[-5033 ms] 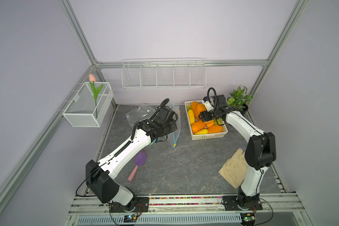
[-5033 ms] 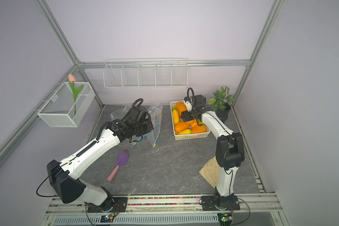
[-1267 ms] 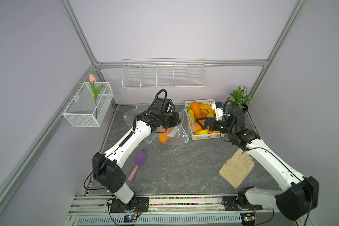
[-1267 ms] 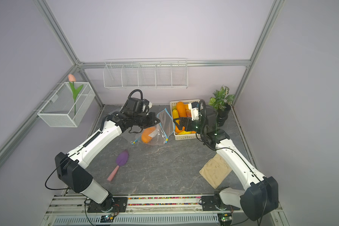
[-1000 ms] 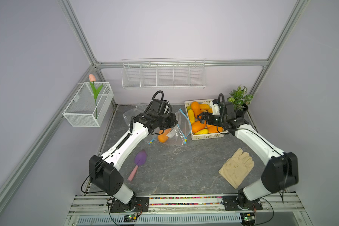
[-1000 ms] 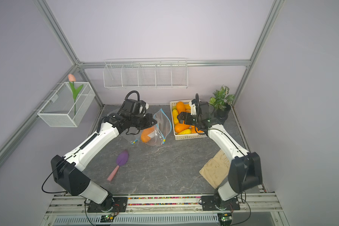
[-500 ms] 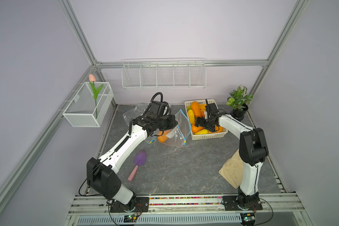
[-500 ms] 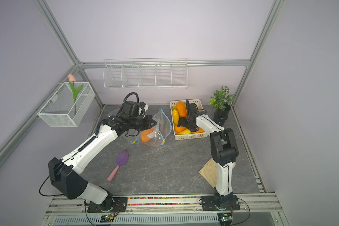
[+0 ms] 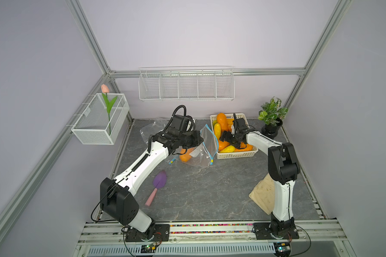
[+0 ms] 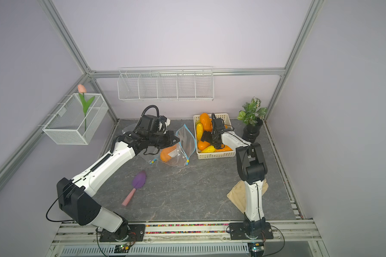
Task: Place the mango in a zip-top bag and seal the zipper
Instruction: Pick up the mango from the basket.
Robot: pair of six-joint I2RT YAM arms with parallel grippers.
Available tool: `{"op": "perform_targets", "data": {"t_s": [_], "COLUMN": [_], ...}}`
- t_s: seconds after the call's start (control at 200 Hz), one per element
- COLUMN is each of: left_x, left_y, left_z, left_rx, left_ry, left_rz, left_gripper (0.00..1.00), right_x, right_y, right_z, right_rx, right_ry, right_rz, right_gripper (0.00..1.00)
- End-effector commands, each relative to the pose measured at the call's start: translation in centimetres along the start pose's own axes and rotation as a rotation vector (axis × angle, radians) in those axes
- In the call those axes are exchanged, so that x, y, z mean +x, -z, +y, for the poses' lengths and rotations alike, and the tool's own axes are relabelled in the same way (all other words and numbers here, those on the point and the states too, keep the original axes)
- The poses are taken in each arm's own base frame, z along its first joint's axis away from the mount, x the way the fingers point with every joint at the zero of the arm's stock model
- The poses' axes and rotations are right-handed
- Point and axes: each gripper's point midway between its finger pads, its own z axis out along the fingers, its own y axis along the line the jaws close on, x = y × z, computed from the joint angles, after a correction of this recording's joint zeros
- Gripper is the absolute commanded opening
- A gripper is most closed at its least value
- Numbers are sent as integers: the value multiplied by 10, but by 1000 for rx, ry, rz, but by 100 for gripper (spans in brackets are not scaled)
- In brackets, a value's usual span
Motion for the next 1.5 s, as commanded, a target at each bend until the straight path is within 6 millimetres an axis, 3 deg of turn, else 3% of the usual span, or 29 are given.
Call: {"op": "perform_targets", "data": {"t_s": [0.0, 0.045, 0.115, 0.25, 0.295, 0.37, 0.47, 0.835, 0.995, 1.175, 1.345, 1.494], "left_x": [0, 0, 1, 2, 2, 3, 2, 1, 0, 0, -2, -8], "left_y": [-5, -5, -6, -6, -6, -5, -5, -4, -3, -4, -3, 3], "left_z": [2, 3, 3, 5, 5, 5, 5, 7, 8, 7, 5, -1], "left_rx": [7, 7, 5, 1, -1, 1, 1, -13, -15, -12, -10, -5], "left_ry": [-13, -13, -10, -9, -10, -10, -14, -14, -14, -12, -14, -20], "left_rz": [6, 8, 8, 12, 10, 9, 9, 12, 12, 13, 11, -3], "left_gripper": [0, 0, 0, 0, 0, 0, 0, 0, 0, 0, 0, 0], "right_x": [7, 5, 1, -6, -8, -8, -5, 27, 26, 0, -32, -46], "right_y": [-6, -3, 2, 13, 16, 15, 6, -28, -26, 5, 55, 93], "right_z": [1, 2, 2, 3, 4, 6, 9, -12, -13, 10, 43, 60], "right_rx": [-40, -46, -51, -44, -45, -60, -51, 180, 189, 120, 27, -17], "right_ry": [-35, -36, -39, -18, -13, -14, -6, 103, 113, 124, 154, 190], "right_rz": [7, -4, -29, -66, -76, -63, -37, 114, 96, -2, -137, -226], "right_gripper": [86, 76, 67, 61, 65, 81, 90, 95, 84, 61, 52, 46]}}
